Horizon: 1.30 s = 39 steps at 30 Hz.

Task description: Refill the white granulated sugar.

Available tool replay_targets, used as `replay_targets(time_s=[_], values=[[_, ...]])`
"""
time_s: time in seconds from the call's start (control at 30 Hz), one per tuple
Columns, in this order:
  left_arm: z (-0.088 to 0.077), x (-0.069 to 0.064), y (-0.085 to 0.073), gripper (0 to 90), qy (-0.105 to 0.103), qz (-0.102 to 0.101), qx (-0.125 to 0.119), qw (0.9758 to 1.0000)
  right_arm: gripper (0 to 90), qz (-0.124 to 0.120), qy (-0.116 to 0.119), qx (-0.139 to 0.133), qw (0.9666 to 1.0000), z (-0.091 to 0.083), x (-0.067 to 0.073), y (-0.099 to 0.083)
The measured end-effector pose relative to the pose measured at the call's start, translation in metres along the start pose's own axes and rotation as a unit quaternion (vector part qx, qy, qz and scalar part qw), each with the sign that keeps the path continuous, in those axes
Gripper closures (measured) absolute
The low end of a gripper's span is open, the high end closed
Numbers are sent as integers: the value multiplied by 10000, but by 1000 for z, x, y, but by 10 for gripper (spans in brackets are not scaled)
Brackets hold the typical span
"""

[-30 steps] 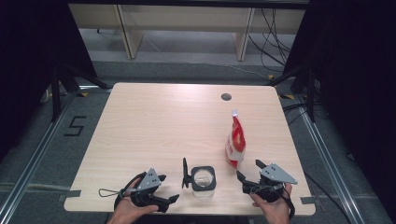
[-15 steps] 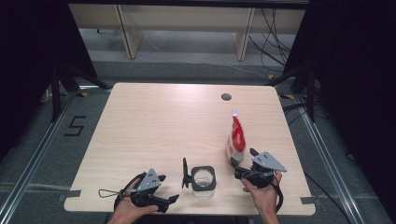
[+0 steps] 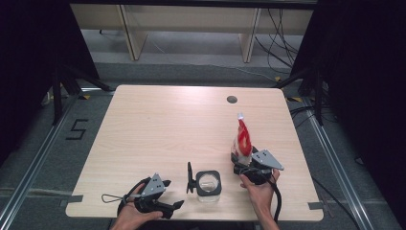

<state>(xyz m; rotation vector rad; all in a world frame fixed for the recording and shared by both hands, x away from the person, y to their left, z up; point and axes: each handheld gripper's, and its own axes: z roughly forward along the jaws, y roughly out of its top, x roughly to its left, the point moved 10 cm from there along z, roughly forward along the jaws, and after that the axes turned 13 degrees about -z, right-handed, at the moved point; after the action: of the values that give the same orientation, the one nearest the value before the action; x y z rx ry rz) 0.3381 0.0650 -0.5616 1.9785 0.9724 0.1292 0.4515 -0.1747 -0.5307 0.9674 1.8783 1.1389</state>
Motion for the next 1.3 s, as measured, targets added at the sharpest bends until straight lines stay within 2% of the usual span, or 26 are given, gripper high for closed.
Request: replay_targets(time_s=[0.07,0.17,0.27,0.3,0.33,0.37,0.4,0.47,0.53,0.57,0.6,0.67,0.77,0.8,0.83,0.87,0.9,0.93,1.0,1.03,1.07,1.1,1.17,1.2,1.23,1.3], values=[[0,-3,1,171,-82,-86,-51,9999,299,120,105,-1,9999,0,2,-1],[0,-2,2,173,-42,-91,-118,9999,306,-34,60,-1,10000,0,1,0],[0,-2,2,174,-36,3,-116,9999,309,-7,52,23,10000,0,1,0],[-1,-2,3,177,-65,98,-92,9999,314,-1,221,14,9998,-2,1,1],[-1,-2,2,177,-75,86,-71,9999,318,-33,233,7,9997,-2,0,1],[-1,-2,3,177,-83,67,-122,9999,322,-109,228,30,9997,-2,-2,0],[-1,-3,1,178,-64,-59,-89,9999,325,-154,345,62,9993,-3,-2,0],[-1,-4,2,178,-94,-74,-112,9999,330,-282,560,85,9980,-5,-4,-1],[-2,-1,1,178,-19,36,-30,10000,331,-297,759,-27,9967,-6,-5,-1],[-2,-1,1,178,-19,36,-30,10000,331,-297,759,-27,9967,-6,-5,-1],[-1,-4,2,178,-88,-68,-107,9999,332,-146,852,29,9963,-8,-3,-2],[-1,-4,1,178,-71,-51,-71,9999,333,-256,1146,26,9931,-10,-6,-4],[0,-5,2,179,-99,-70,-108,9999,334,-443,1341,-138,9899,-8,-8,-2],[-1,-3,2,178,-50,62,-90,9999,335,-424,1317,-82,9903,-10,-8,-3],[-1,-3,2,178,-50,62,-90,9999,337,-450,1312,-140,9902,-9,-8,-2],[0,-6,3,177,-139,-5,-169,9998,338,-312,1208,-49,9922,-11,-7,-3],[0,-5,3,177,-96,69,-141,9998,338,-356,1155,-78,9926,-10,-8,-3],[0,-8,4,177,-160,-1,-227,9996,336,-436,1107,-162,9928,-10,-8,-3],[0,-8,4,177,-155,-13,-221,9996,320,-361,1033,-182,9938,-11,-8,-2],[0,-7,4,177,-157,1,-194,9997,279,-176,984,-181,9948,-13,-6,-2],[0,-8,4,177,-165,-29,-214,9996,236,-264,903,-208,9953,-13,-7,-2],[-1,-4,2,177,-74,75,-118,9999,223,-283,839,-203,9959,-14,-6,-1],[-1,-8,4,175,-200,20,-178,9996,187,-373,601,-284,9971,-13,-5,1],[-2,-7,3,174,-211,76,-111,9997,182,-233,540,-215,9980,-14,-2,-1],[-2,-10,3,173,-259,41,-152,9995,177,-329,467,-266,9980,-11,-4,-1],[-1,-10,5,173,-236,36,-230,9995,161,-236,346,-219,9989,-8,-4,-6]])
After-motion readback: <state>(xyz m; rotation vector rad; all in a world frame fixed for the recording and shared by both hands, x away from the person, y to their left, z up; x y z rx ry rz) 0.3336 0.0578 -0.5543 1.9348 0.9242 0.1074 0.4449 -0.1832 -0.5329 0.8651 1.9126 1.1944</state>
